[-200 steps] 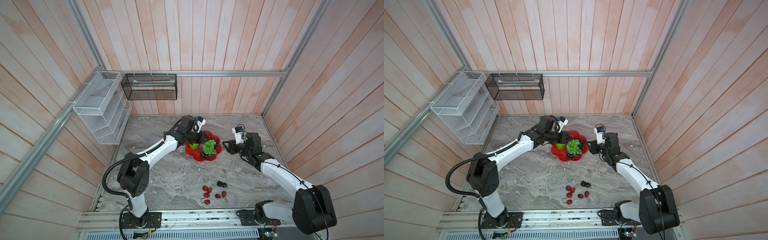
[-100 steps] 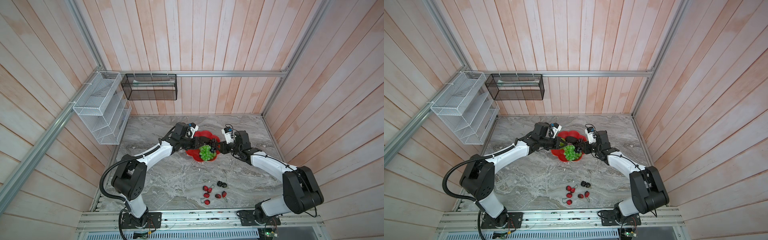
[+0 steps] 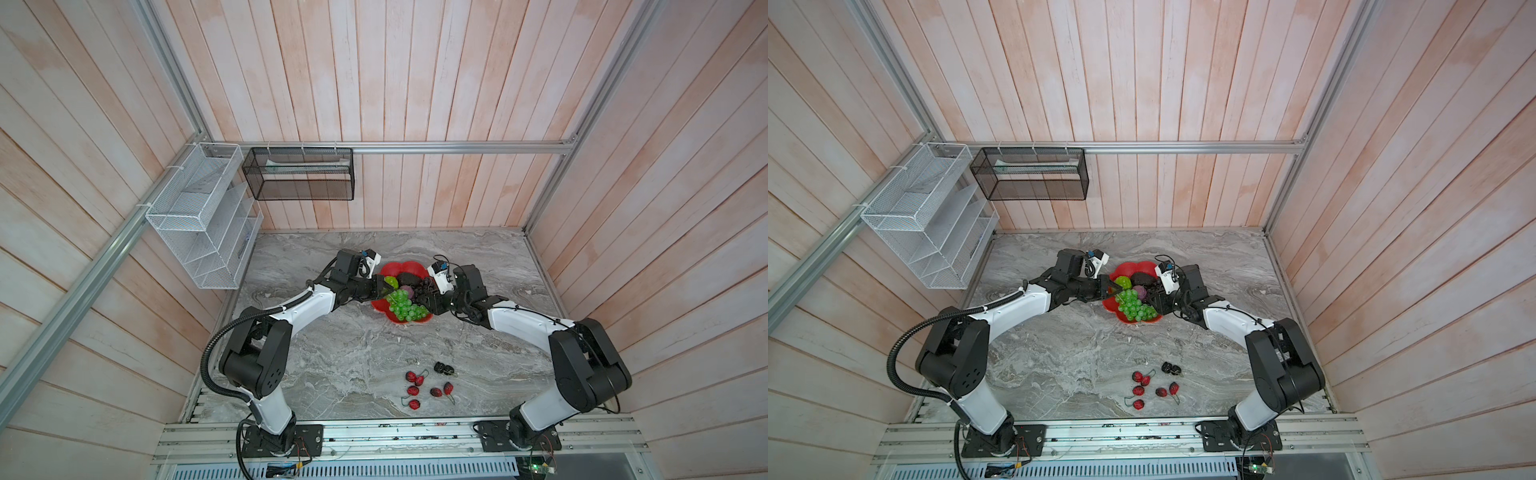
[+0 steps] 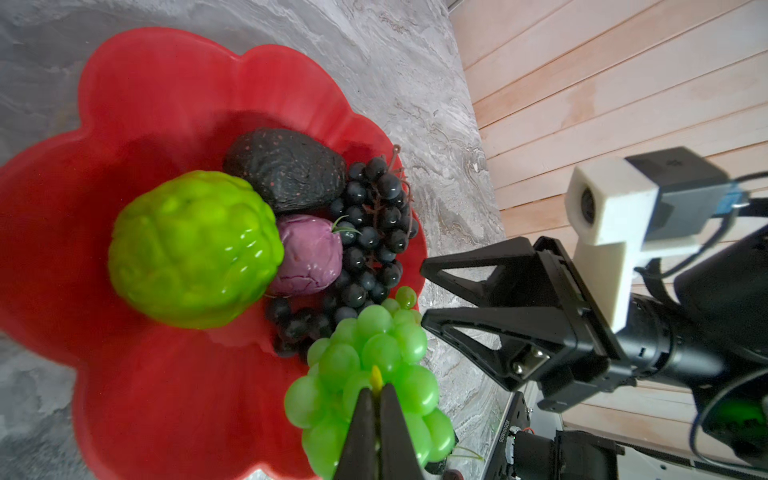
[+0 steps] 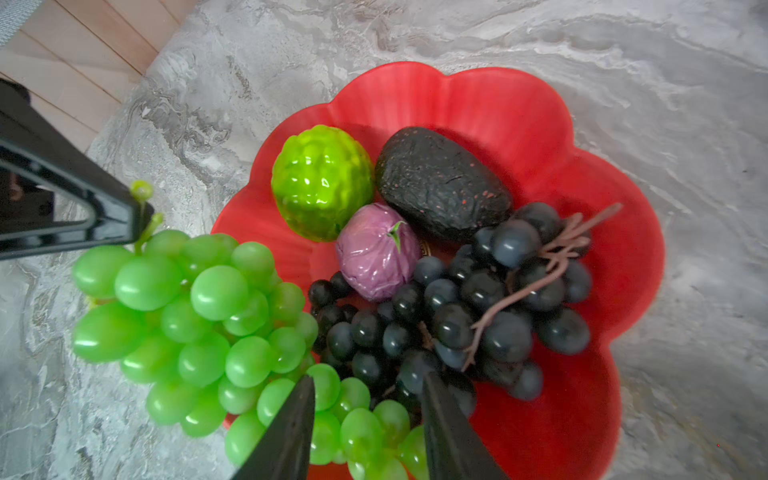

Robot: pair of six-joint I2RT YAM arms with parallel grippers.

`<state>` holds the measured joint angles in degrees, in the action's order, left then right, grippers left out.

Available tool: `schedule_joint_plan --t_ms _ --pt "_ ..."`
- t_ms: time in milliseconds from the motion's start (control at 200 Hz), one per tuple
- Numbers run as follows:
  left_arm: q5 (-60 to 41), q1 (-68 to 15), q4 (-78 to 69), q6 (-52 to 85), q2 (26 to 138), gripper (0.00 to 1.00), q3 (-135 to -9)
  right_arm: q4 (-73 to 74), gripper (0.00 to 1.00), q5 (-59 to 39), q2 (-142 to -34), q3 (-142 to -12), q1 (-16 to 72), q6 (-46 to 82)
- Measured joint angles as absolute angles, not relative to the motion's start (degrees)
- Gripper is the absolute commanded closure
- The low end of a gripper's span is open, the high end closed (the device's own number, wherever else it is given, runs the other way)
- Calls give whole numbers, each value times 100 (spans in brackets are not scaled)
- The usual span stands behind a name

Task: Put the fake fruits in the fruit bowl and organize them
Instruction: 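Lower the green grapes with the left gripper into the bowl nearest the robot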

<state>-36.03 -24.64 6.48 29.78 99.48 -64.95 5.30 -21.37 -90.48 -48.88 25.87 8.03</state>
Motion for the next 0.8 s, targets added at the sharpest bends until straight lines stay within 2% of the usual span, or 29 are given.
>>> schedule_joint_plan --t_ms 230,475,800 --pt "-3629 -2298 650 2888 10136 90 -6466 580 57 -2239 -9102 -4921 2792 749" --pt "-3686 -2206 668 2790 10322 64 -6466 609 57 -2344 -9236 -5092 2912 707" --pt "-3339 -2176 923 2550 10350 46 -6504 648 58 -2480 -9515 -5247 3153 685"
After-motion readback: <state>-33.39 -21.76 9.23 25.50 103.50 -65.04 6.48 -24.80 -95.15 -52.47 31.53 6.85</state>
